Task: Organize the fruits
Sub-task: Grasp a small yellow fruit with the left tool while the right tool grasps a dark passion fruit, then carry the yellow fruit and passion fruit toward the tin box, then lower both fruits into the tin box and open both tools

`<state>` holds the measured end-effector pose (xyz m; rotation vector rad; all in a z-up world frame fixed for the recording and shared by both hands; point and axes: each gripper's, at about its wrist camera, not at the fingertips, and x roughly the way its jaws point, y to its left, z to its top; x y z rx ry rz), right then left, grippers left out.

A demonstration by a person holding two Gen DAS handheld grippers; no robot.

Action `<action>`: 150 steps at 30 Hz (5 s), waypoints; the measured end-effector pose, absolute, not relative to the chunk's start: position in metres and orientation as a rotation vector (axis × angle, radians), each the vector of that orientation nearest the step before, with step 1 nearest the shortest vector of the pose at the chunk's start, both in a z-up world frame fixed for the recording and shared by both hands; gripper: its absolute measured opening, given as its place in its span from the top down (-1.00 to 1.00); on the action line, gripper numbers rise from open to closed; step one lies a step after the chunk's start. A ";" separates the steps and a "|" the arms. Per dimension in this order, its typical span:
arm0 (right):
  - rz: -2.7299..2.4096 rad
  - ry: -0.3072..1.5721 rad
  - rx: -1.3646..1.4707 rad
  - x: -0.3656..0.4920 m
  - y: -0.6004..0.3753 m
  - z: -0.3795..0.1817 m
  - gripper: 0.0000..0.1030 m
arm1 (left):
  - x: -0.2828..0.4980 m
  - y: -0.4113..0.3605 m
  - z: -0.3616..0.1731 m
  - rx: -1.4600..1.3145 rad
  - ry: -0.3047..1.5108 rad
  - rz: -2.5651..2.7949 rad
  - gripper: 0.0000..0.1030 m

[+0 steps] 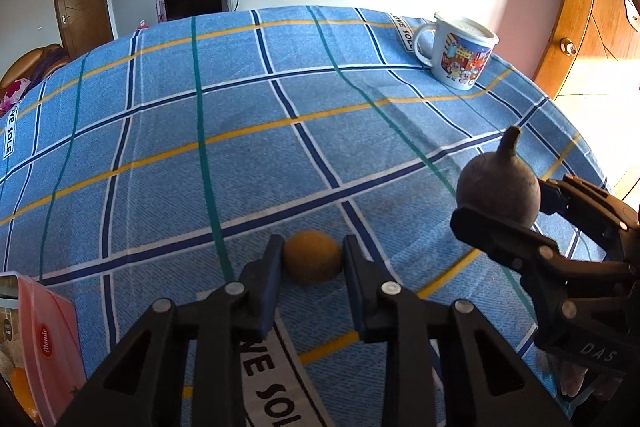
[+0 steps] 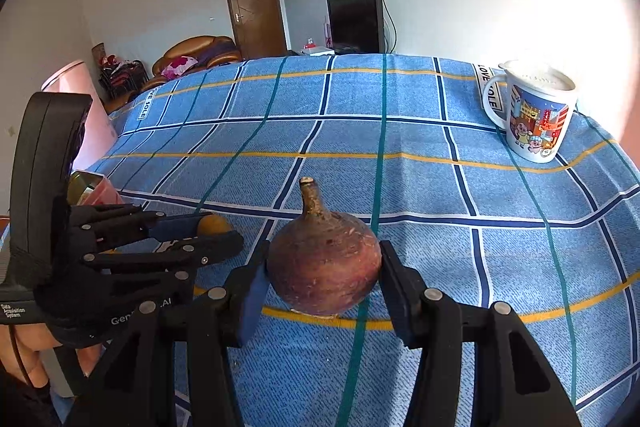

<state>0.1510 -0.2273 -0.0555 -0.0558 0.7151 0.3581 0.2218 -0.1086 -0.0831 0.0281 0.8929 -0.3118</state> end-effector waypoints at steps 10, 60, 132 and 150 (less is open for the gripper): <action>0.375 0.657 -0.067 0.141 -0.225 -0.049 -0.05 | 0.205 -0.108 -0.068 0.042 0.791 -0.322 0.40; 0.387 0.370 -0.081 0.093 -0.229 -0.025 -0.05 | 0.150 -0.091 -0.034 0.035 0.467 -0.271 0.39; 0.790 0.405 -0.212 0.051 -0.015 -0.017 -0.05 | 0.047 0.094 -0.028 -0.124 0.432 0.043 0.39; 0.803 0.523 -0.290 0.049 0.021 -0.046 -0.05 | 0.044 0.123 -0.051 -0.156 0.511 0.074 0.39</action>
